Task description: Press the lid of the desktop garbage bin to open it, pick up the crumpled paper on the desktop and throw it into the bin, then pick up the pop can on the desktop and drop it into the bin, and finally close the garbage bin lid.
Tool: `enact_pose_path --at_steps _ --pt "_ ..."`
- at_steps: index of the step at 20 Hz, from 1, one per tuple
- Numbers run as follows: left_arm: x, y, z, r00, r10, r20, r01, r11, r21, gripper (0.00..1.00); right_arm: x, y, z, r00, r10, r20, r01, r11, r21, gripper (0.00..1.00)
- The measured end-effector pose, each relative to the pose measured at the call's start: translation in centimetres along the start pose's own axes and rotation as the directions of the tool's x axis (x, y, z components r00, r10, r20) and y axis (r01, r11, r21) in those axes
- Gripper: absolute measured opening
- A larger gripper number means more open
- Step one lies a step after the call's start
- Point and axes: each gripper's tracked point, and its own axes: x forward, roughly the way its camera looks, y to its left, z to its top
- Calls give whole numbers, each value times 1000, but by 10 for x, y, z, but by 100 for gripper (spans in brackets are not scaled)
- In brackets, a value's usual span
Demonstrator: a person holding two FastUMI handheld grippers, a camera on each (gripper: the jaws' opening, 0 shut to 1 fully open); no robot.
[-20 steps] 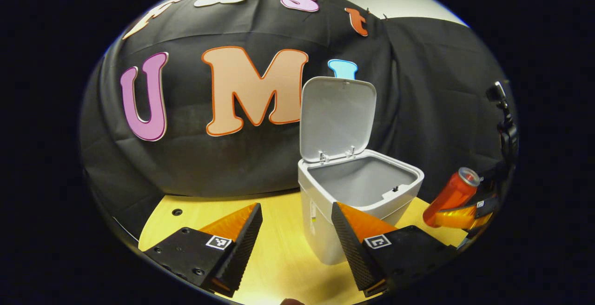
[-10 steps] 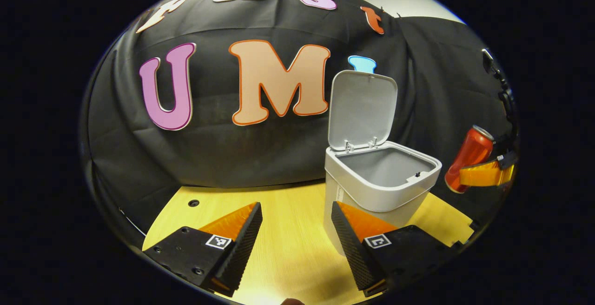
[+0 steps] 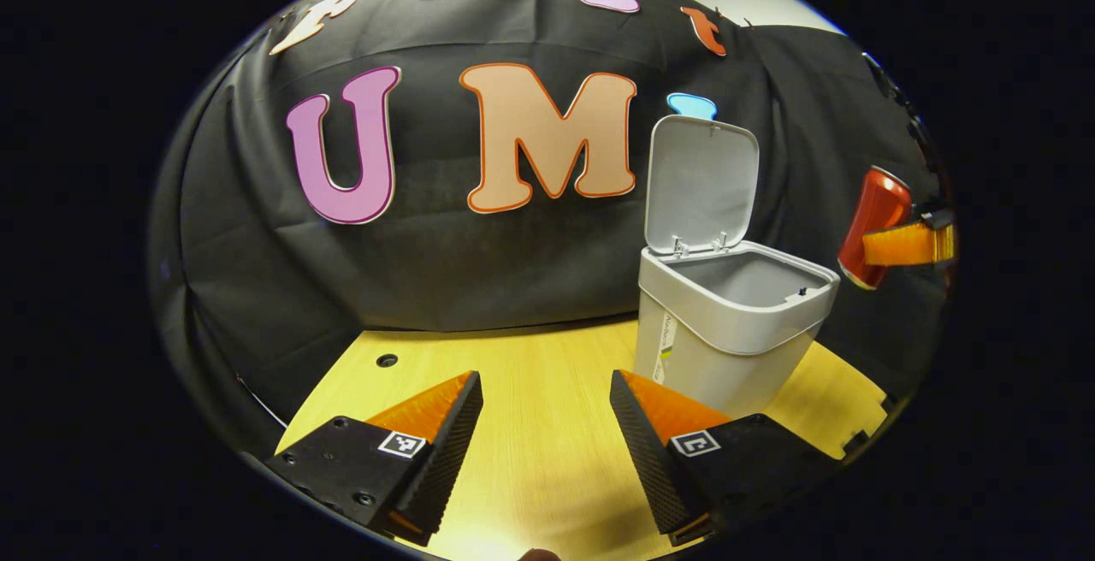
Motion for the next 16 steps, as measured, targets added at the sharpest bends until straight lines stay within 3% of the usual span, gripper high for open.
enact_pose_path --at_steps 16 --pt "-20 32 -14 998 68 -13 -68 998 -4 88 50 -18 13 998 -57 3 57 998 -19 85"
